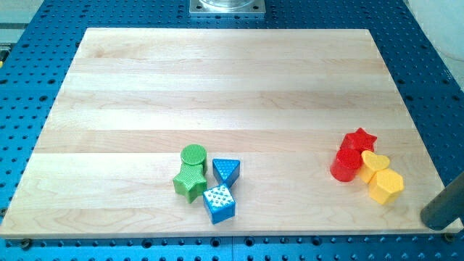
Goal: Move the yellow blocks along with the red star to the center right of the board
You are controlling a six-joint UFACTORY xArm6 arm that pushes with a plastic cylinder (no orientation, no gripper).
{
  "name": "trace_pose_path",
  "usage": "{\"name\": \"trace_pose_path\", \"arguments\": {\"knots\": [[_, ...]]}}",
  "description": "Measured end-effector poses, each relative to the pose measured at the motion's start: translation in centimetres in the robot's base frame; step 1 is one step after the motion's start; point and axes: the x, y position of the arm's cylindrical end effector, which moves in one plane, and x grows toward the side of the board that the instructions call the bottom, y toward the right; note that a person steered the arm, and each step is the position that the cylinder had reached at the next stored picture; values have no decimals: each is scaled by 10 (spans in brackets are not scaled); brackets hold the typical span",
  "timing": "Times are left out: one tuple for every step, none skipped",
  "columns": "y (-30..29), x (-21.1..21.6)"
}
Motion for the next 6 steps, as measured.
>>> {"name": "trace_pose_path", "arguments": {"knots": [[-13,-6],[-56,-17],[-81,-45],[-86,-81],[-88,-116],[-88,-130]]}}
